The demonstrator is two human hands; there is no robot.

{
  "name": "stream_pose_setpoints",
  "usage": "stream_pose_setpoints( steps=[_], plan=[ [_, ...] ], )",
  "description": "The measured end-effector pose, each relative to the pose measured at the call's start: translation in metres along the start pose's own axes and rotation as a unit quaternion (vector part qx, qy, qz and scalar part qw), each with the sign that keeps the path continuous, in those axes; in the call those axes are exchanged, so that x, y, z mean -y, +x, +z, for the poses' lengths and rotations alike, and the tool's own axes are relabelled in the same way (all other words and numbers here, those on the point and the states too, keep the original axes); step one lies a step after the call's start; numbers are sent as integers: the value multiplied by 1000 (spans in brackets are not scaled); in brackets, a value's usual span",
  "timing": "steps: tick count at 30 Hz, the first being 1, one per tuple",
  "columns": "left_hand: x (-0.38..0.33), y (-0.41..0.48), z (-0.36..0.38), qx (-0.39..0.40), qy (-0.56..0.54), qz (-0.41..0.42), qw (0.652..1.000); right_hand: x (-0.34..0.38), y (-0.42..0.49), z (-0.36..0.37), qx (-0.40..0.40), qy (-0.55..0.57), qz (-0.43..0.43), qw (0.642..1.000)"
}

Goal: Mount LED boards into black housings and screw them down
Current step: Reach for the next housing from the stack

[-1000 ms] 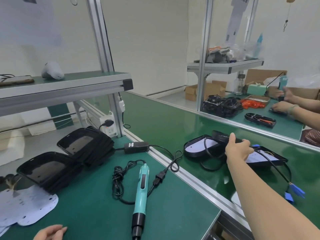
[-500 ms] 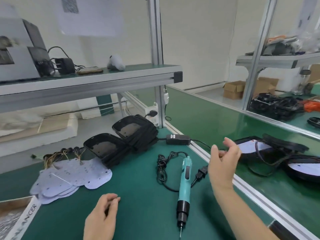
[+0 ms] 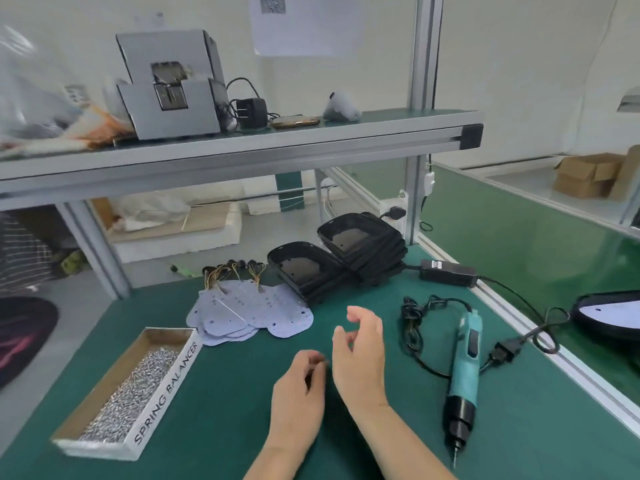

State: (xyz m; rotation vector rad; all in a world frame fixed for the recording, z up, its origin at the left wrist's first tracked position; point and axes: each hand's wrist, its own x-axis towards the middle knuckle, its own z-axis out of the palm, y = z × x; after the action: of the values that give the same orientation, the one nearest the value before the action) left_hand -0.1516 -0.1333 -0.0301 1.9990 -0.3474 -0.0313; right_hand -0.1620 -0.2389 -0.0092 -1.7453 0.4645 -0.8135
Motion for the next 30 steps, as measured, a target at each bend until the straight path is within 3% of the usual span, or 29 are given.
stream_pose_setpoints(
  steps=[5, 10, 17, 23, 30],
  plan=[
    [1, 5, -3, 1, -52, -36, 998, -16, -6, 19, 94, -69, 60, 991],
    [-19, 55, -12, -114, -143, -149, 972, -20, -8, 19, 101, -101, 49, 988],
    [-51, 157, -22, -119, -22, -189, 975, -24, -8, 22, 107, -87, 45, 989],
    [-45, 189, -19, -53, 38, -216, 974, -27, -6, 23, 100, -69, 40, 992],
    [-37, 176, -34, -94, 57, -157, 981, -25, -4, 20, 91, -37, 49, 994]
  ],
)
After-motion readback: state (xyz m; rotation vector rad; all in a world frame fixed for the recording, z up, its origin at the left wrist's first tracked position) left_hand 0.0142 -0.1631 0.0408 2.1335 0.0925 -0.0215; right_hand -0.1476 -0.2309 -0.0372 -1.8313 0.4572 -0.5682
